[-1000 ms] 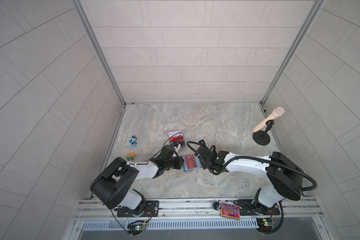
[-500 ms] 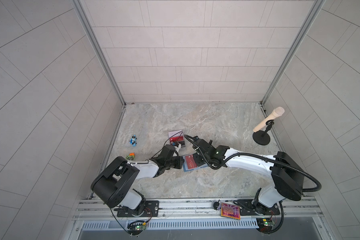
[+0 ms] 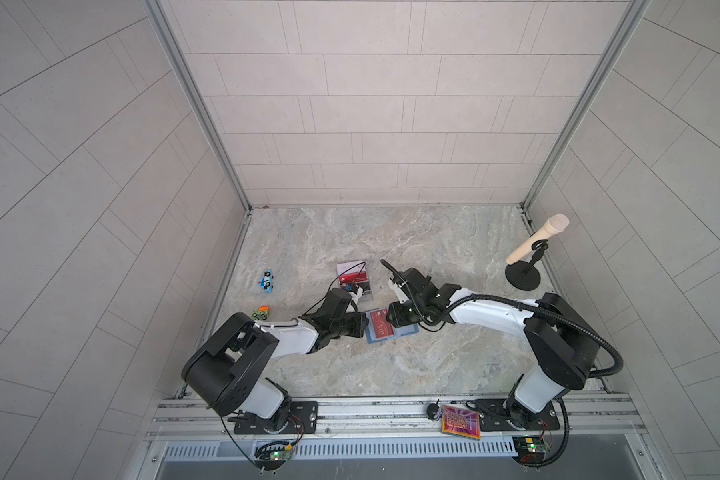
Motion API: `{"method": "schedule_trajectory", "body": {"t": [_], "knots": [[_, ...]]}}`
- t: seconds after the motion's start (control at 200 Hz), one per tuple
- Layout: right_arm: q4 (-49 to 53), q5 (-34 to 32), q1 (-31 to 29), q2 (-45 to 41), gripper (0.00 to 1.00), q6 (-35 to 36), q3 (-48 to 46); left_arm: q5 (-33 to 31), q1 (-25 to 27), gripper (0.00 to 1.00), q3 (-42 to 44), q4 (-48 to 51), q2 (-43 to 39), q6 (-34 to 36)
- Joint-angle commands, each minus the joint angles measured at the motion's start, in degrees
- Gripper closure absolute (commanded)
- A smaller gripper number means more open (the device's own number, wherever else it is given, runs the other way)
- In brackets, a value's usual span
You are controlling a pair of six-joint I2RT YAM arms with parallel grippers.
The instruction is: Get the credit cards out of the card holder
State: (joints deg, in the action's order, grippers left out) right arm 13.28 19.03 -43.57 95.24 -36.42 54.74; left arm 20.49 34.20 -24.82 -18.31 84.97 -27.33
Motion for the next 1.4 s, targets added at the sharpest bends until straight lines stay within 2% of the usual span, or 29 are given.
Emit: {"method": "schedule_trajectory", "body": {"t": [0.0,0.596,1.046,1.397], "knots": [[-2.53,4.21,0.59,1.81,0.66,-1.63,-0.98,-0.23,0.26,0.92,-0.36,3.5,1.14,1.06],[-5.98,7.25,1.95,5.99,0.71,-3.66,-1.91,-0.44,0.26,0.92,0.17,3.58,1.39,0.97],[-14.0,14.63,4.1,4.27,0.74,-7.16,-5.15,-0.28,0.26,0.92,-0.48,4.4,1.93,1.28],[-16.2,16.78,5.38,1.54,0.75,-7.87,-6.45,-0.37,0.26,0.92,-0.8,4.9,2.07,1.34]]}}
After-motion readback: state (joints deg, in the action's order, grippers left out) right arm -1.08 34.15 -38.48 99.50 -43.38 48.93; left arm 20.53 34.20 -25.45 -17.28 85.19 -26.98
